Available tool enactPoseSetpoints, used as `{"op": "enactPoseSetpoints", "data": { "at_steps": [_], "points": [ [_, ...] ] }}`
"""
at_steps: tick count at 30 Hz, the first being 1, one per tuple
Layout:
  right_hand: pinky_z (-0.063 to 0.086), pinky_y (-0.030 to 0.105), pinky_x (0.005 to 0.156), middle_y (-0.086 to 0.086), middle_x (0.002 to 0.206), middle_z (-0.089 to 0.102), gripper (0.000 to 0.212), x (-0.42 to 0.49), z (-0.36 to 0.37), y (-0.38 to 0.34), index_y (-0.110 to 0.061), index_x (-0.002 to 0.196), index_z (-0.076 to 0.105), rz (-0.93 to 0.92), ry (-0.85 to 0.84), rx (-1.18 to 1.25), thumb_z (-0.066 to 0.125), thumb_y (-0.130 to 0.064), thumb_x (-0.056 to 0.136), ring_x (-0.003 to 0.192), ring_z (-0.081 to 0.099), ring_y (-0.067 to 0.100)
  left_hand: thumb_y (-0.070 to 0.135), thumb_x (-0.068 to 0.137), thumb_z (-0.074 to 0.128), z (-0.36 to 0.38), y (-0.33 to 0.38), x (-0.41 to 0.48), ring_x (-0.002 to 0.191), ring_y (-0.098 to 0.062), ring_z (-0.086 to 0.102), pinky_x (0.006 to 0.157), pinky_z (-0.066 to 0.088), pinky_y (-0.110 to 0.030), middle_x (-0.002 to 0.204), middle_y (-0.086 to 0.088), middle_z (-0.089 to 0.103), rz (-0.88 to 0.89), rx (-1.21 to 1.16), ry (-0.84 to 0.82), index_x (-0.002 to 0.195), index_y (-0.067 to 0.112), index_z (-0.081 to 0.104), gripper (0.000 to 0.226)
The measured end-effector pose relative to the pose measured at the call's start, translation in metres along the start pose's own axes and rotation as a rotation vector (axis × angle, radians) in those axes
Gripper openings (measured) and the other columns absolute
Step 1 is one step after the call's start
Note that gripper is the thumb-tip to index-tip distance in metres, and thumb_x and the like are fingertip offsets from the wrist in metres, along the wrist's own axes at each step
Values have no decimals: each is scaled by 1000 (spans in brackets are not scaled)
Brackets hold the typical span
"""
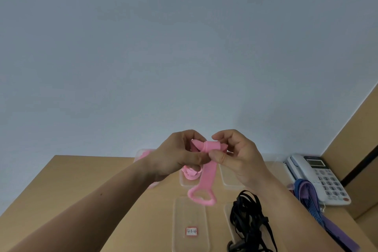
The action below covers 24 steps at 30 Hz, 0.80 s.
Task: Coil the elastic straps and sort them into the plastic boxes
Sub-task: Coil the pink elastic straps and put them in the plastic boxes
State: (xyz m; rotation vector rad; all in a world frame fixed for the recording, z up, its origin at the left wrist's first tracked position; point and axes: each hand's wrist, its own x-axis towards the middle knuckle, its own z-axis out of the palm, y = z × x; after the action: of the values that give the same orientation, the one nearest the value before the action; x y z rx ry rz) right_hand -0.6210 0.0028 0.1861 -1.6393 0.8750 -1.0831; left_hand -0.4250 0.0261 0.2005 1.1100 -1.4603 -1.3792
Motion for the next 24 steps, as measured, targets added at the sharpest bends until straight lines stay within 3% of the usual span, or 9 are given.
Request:
{"op": "enactPoseSetpoints", "data": {
  "at_steps": [3, 7, 10, 12, 15, 18, 21, 24],
  "points": [
    [56, 41, 78, -14, 83, 65, 37, 0, -3, 2, -38, 96, 66, -8, -1, -6, 79, -35, 61, 79, 62, 11, 7, 74, 74, -1, 0, 2, 86, -36, 64, 87, 51, -52, 98, -25, 67, -3, -100, -52, 107, 2, 61, 35],
    [58, 34, 76, -12, 88, 63, 43, 0, -3, 6, -38, 99, 66, -11, -17, -9, 82, -25, 61, 79, 66, 18, 29, 71, 78, 3, 2, 5, 86, -34, 61, 84, 51, -45, 96, -21, 66, -34, -151, -37, 106, 4, 63, 45],
    [60, 42, 81, 5, 97, 65, 44, 0, -2, 9, -36, 97, 67, 5, -1, 9, 84, -20, 61, 88, 69, 32, 17, 72, 82, 5, -2, 9, 81, -34, 57, 81, 48, -47, 89, -22, 64, 14, -102, 16, 98, 2, 66, 34],
    [59, 40, 81, 8, 99, 65, 46, 1, -4, 11, -33, 99, 68, 26, 2, 60, 85, -20, 57, 88, 69, 28, 14, 70, 83, 7, -4, 10, 79, -30, 60, 78, 50, -42, 85, -14, 66, 57, -70, 40, 94, 7, 69, 28],
    [57, 35, 75, 2, 93, 66, 43, 2, -8, 11, -23, 103, 68, 69, -38, 110, 80, -17, 62, 80, 65, 19, 11, 69, 84, 7, -6, 12, 84, -21, 67, 79, 56, -33, 88, -5, 70, 106, -57, 85, 89, 13, 71, 24],
    [51, 34, 65, 10, 84, 67, 30, 3, -9, 7, -7, 99, 69, 116, -12, 176, 78, -22, 75, 69, 61, 26, 7, 72, 84, 7, -7, 15, 88, -26, 70, 82, 59, -39, 92, -12, 71, 153, -13, 85, 93, 11, 69, 26],
    [49, 36, 58, 12, 74, 67, 42, 5, -8, 2, -2, 91, 69, 186, 13, 144, 76, -40, 74, 65, 59, 27, 5, 72, 84, 11, -10, 15, 90, -34, 71, 81, 59, -40, 96, -17, 72, 179, 39, 78, 99, 11, 66, 33],
    [48, 33, 55, 8, 67, 67, 51, 6, -9, 0, 0, 91, 68, 204, -14, 59, 74, -45, 69, 59, 58, 20, 6, 73, 85, 13, -14, 15, 91, -32, 73, 83, 59, -41, 96, -14, 73, 167, 30, 76, 104, 13, 64, 38]
  ]
}}
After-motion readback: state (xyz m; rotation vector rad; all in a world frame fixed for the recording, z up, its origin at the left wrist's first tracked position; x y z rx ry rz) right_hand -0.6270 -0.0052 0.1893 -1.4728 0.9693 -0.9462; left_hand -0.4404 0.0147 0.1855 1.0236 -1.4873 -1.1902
